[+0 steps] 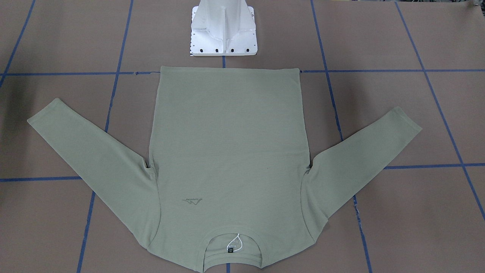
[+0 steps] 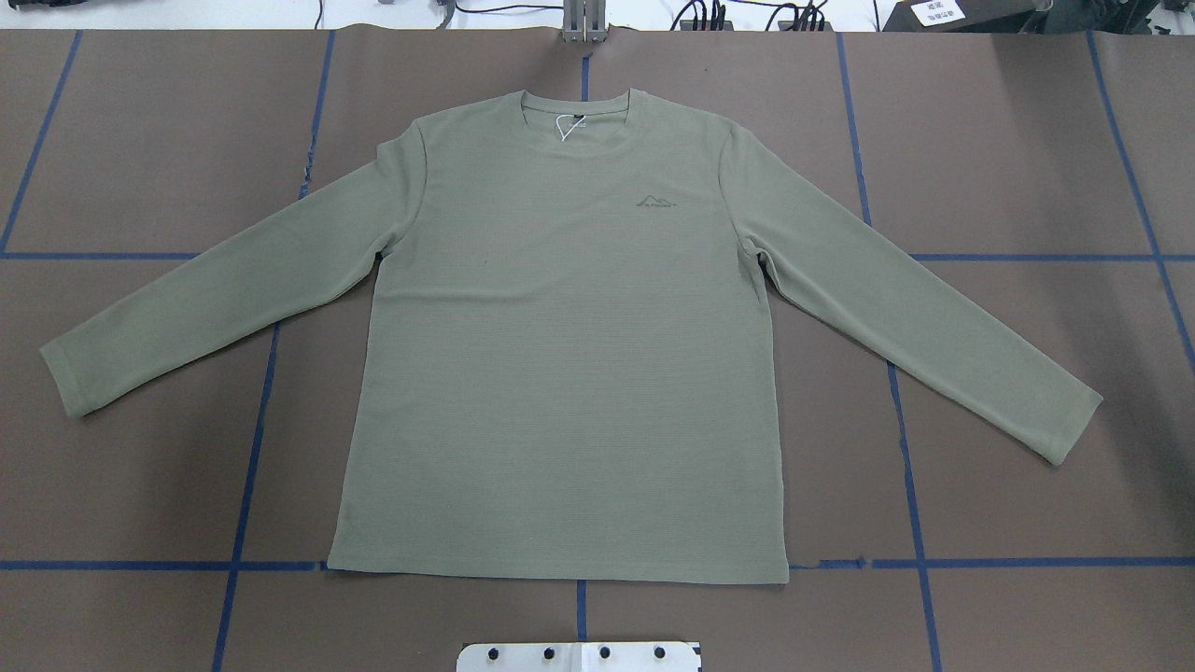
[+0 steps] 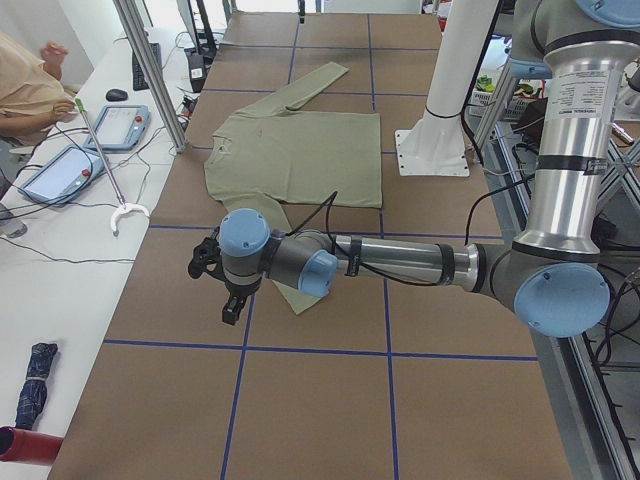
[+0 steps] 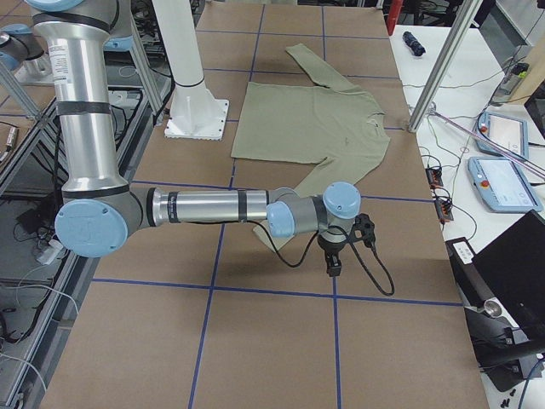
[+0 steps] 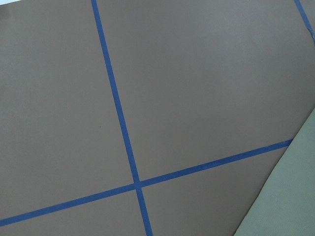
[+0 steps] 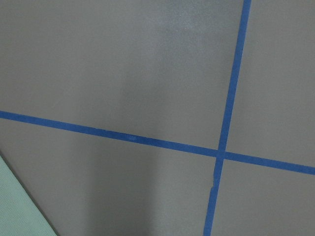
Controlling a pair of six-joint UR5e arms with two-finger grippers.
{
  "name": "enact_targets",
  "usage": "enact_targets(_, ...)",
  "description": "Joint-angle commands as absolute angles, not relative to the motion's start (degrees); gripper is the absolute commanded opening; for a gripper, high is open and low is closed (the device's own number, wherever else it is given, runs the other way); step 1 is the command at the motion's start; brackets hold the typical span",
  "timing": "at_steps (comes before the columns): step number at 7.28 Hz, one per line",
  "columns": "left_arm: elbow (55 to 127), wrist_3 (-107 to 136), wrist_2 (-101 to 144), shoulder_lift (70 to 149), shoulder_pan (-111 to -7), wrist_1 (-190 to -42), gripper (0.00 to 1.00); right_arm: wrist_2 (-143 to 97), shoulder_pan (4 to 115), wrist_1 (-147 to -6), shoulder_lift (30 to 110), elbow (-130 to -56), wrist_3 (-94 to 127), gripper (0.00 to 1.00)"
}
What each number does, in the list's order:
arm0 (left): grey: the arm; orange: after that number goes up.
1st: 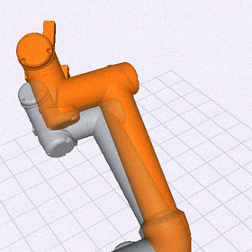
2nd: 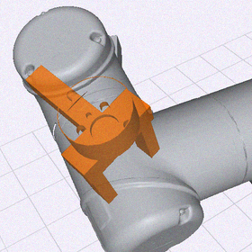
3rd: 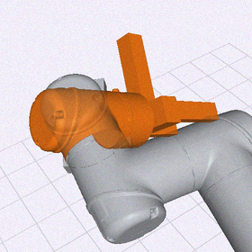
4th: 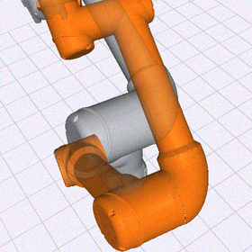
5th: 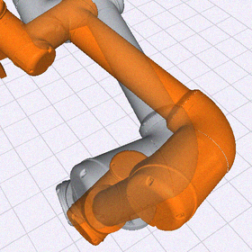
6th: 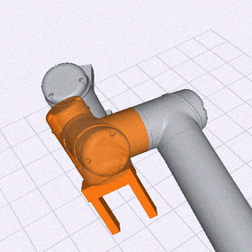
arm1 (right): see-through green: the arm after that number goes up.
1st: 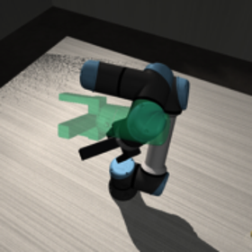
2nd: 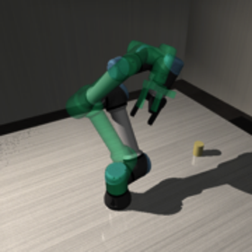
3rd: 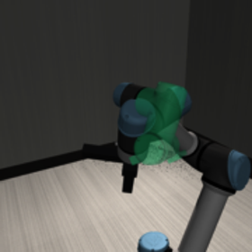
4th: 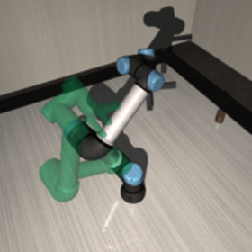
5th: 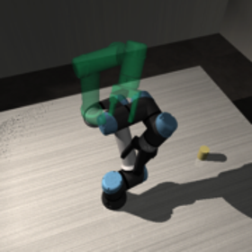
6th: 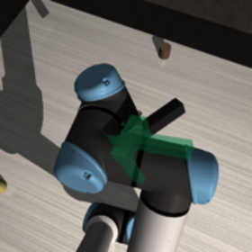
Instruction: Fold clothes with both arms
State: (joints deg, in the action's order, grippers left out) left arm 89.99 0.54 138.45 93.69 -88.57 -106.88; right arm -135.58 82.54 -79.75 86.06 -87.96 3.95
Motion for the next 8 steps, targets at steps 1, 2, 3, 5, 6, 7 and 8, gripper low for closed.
enact_targets(1,90.2,0.6,138.7,93.4,-88.6,-107.0,1.00,-137.9,82.1,-73.2,88.8,-87.7,4.5,1.00)
enact_targets(2,90.3,0.6,138.7,93.5,-88.5,-107.0,1.00,-138.5,80.9,-71.0,90.4,-87.7,4.6,1.00)
enact_targets(3,90.4,0.5,138.7,93.5,-88.5,-107.1,1.00,-138.5,78.3,-70.7,90.8,-88.0,9.6,1.00)
enact_targets(5,90.4,0.5,138.7,93.4,-88.5,-107.1,1.00,-138.2,73.5,-61.4,92.5,-88.2,24.3,1.00)
enact_targets(6,90.4,0.5,138.7,93.4,-88.5,-107.1,1.00,-137.3,70.0,-51.4,93.4,-88.2,38.5,1.00)
enact_targets(7,90.4,0.4,138.7,93.4,-88.5,-107.2,1.00,-135.0,65.9,-43.8,96.1,-88.1,47.2,1.00)
enact_targets(8,90.4,0.4,138.7,93.5,-88.5,-107.2,1.00,-133.5,63.7,-39.9,97.6,-88.1,51.4,1.00)
